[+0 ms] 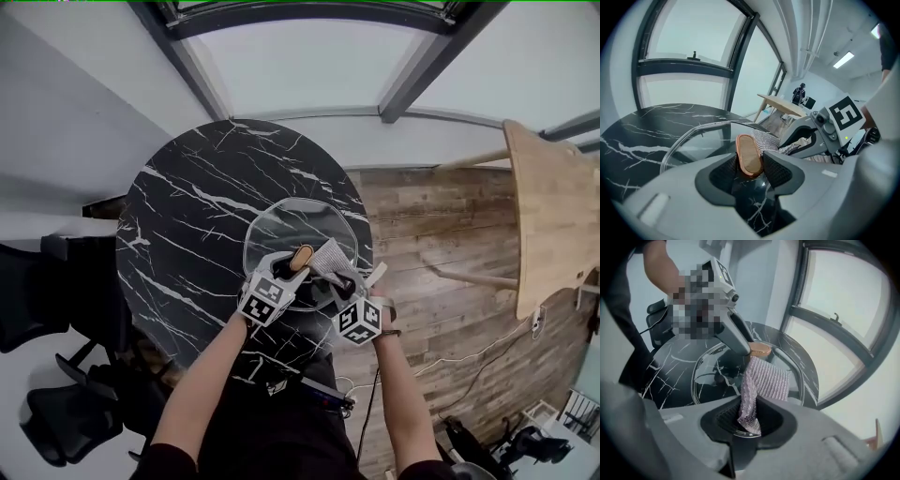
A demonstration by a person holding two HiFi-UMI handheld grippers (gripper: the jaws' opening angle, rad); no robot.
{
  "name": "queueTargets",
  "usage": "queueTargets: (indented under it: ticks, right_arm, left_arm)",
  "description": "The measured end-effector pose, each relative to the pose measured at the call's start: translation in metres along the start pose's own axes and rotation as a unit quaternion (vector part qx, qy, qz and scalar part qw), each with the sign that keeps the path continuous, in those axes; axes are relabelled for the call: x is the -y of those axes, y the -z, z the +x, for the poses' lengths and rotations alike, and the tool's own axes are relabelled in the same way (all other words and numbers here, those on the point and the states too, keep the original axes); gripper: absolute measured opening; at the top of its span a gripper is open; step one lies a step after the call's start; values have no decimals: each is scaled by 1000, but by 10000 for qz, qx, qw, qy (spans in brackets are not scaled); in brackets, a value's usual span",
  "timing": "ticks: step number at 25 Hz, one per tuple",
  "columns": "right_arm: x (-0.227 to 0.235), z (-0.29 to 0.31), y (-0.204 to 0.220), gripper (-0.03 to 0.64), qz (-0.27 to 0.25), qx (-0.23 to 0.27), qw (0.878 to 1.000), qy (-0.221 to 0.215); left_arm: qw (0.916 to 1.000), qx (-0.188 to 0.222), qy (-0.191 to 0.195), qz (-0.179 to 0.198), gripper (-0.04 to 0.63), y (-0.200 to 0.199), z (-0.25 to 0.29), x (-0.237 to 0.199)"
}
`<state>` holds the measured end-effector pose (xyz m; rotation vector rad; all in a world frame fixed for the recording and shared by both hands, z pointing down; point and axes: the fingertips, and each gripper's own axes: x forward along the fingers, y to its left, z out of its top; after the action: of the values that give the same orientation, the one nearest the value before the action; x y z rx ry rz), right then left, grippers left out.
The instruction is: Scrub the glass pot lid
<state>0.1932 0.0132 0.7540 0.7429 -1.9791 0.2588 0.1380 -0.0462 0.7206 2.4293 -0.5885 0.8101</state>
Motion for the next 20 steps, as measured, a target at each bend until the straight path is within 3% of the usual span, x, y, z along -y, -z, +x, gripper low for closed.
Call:
queueTargets:
  ticks: [8,20]
  right_arm:
    - [-28,-1,-10,75,1048,-112,9936,406]
    - [-50,1,-14,75,1465,-176,9871,614]
  left_arm:
    - [9988,-280,246,303,184,5,-4,-6]
    - [9971,-449,574,200,189,3,-4,-2]
